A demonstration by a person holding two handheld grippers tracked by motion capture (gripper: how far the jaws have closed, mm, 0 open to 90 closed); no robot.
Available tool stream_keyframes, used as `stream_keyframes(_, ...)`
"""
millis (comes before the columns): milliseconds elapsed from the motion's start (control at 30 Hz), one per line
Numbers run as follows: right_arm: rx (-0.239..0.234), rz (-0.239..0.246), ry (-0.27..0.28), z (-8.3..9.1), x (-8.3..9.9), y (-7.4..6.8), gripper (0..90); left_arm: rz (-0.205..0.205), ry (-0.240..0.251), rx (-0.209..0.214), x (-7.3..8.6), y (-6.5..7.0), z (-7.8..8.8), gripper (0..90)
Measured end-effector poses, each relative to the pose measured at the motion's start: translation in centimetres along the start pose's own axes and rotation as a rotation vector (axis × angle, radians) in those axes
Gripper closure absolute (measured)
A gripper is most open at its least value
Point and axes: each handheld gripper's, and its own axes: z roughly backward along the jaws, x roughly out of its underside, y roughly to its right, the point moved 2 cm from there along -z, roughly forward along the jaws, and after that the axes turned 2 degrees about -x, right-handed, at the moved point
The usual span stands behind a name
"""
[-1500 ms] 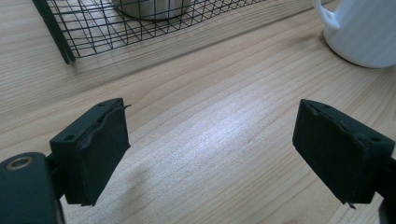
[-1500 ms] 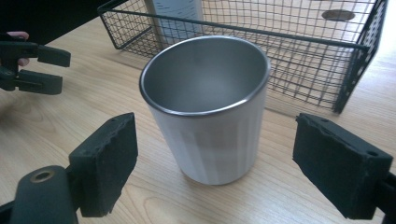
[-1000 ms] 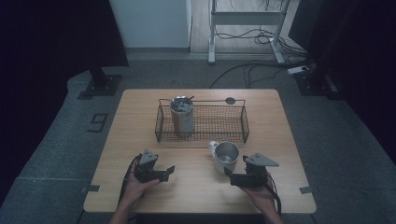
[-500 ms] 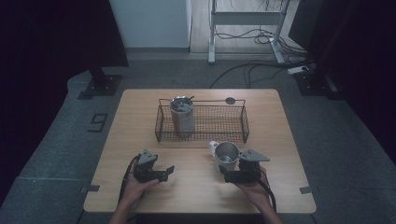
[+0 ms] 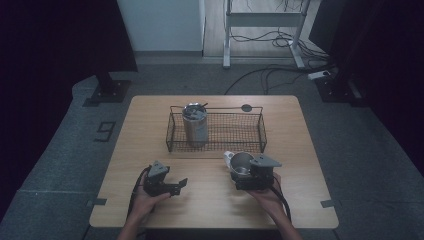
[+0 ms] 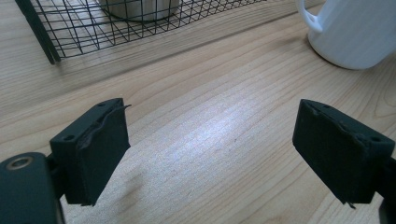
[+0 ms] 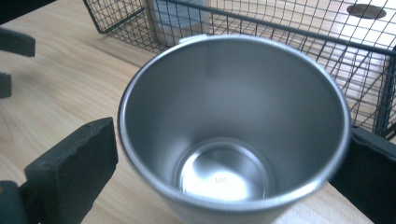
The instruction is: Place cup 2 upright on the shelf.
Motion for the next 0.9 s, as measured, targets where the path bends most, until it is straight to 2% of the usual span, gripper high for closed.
stream_keyframes(100, 0.011, -0.003, 0.004, -0.4, -0.2, -0.1, 0.0, -0.002, 0.005, -0.003, 0.0, 0.0, 0.1, 10.8)
stream_keyframes(133, 0.026, 0.014, -0.003, -0.7, -0.3, -0.2, 0.0, -0.001, 0.01, -0.002, 0.0, 0.0, 0.1, 10.8)
stream_keyframes(367, 0.029, 0.009, -0.01, -1.3, -0.4, -0.1, 0.0, 0.0, 0.01, -0.002, 0.1, 0.0, 0.0, 11.8)
stream_keyframes(533, 0.052, 0.028, -0.013, -1.7, -0.1, 0.1, 5.8, -0.003, 0.003, -0.003, 0.1, 0.2, -0.2, 11.8)
stream_keyframes(900, 0.047, 0.053, -0.012, -1.6, 0.0, 0.1, 6.9, -0.003, 0.001, -0.008, 0.2, 0.2, -0.3, 12.0)
